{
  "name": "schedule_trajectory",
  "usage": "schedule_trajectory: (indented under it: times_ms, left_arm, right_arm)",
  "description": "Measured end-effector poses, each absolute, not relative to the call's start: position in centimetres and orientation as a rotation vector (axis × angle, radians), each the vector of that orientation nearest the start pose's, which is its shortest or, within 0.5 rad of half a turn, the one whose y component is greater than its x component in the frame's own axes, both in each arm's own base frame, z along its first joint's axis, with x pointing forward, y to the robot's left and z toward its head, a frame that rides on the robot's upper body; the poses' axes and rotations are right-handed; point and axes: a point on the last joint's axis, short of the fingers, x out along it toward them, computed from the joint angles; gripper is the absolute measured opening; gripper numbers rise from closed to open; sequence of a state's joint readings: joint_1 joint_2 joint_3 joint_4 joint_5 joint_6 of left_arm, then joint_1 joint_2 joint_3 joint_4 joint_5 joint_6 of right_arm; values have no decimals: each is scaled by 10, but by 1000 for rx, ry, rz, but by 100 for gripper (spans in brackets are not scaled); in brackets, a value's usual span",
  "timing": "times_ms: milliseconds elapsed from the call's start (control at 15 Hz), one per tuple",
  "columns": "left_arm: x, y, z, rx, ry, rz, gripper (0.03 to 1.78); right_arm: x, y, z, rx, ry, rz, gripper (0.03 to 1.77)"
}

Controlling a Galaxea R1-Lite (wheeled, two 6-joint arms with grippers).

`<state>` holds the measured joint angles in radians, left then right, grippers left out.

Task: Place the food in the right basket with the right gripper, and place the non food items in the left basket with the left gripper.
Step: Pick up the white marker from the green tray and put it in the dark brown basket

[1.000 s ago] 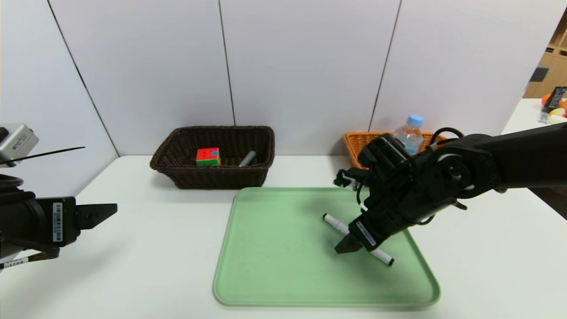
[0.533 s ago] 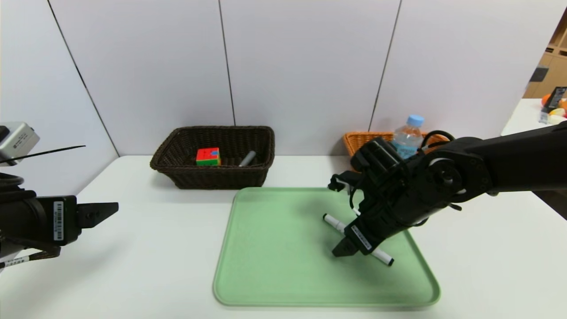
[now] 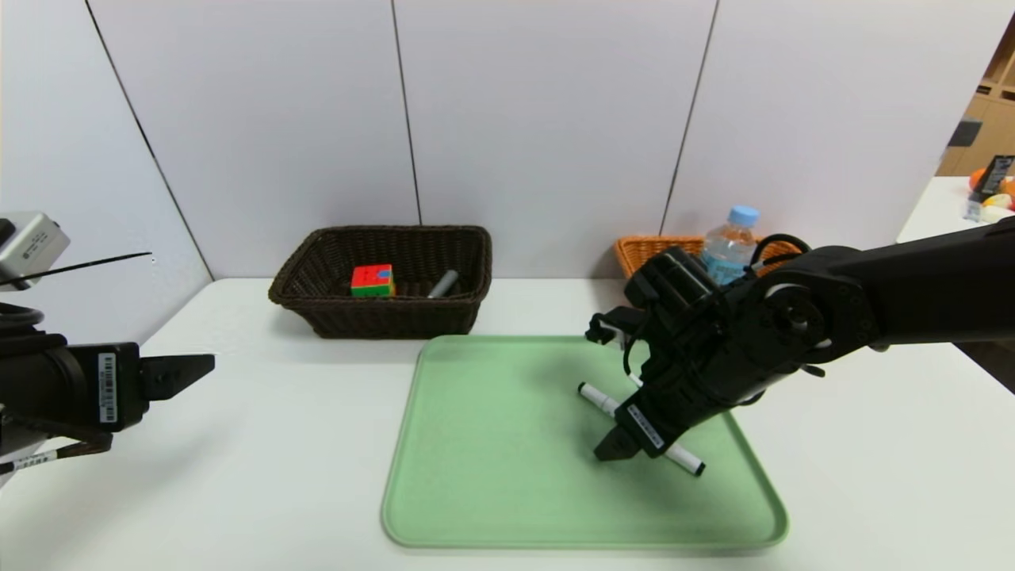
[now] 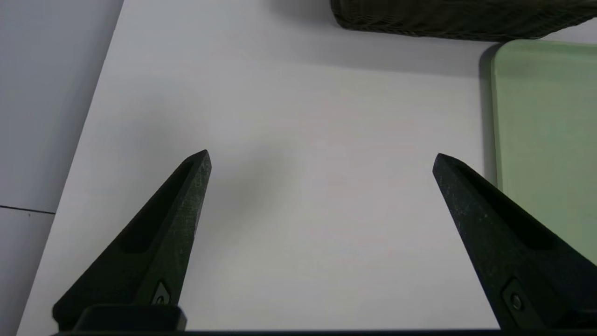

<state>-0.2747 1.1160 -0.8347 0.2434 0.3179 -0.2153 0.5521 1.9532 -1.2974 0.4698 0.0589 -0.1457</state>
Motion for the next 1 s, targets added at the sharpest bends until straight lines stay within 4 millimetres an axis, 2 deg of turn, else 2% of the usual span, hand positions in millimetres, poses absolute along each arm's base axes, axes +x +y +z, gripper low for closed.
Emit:
schedule_trajectory:
  times_ms: [1000]
  left_arm:
    - [144,-34,245,-61,464,89,169]
  right_arm:
    - [287,184,135,-450,1075,595,170]
